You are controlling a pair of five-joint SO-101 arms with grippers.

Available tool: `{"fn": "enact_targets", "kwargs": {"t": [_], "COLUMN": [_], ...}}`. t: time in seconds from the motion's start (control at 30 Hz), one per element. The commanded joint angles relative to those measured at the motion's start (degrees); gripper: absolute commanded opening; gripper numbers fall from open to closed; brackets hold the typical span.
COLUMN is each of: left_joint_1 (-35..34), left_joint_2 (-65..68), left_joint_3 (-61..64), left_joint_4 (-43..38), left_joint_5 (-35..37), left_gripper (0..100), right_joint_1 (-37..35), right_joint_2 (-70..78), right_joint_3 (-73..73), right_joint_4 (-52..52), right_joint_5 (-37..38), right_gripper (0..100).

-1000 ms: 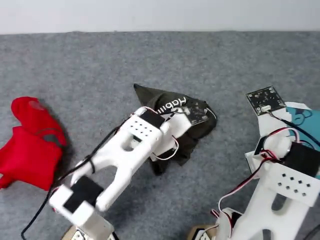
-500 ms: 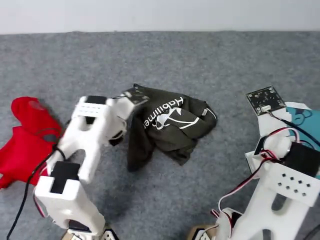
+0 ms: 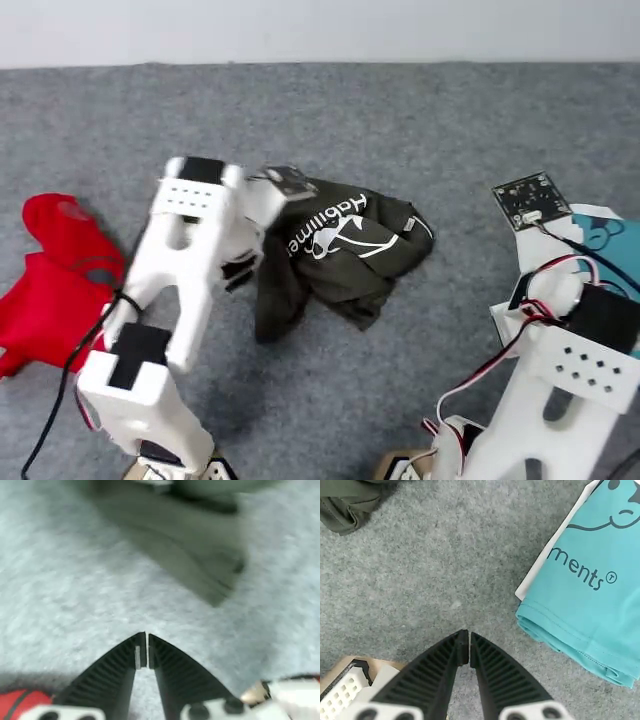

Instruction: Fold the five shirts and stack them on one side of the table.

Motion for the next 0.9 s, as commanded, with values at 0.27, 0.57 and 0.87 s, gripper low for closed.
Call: {"fn": "enact_targets", "kwargs": {"t": [0.27, 0.57, 0.87], "left_joint_1": [9.7, 10.9, 9.2], "left_joint_2": [-0.6, -0.4, 0.0], "left_joint_3": [6.0, 14.5, 17.9], "left_joint_4": [-2.9, -12.6, -19.6], "left_joint_5": [-0.8, -0.6, -0.5], "left_gripper": [15, 18, 18], "right_joint_1": [0.4, 0.4, 0.4], "right_joint_2": [-0.6, -0.5, -0.5], "right_joint_3": [-0.4, -0.4, -0.4], "right_joint_4": [2.2, 2.2, 2.2], "right_joint_5": [-0.6, -0.6, -0.6], "right_gripper": [0.9, 0.9, 0.9]}}
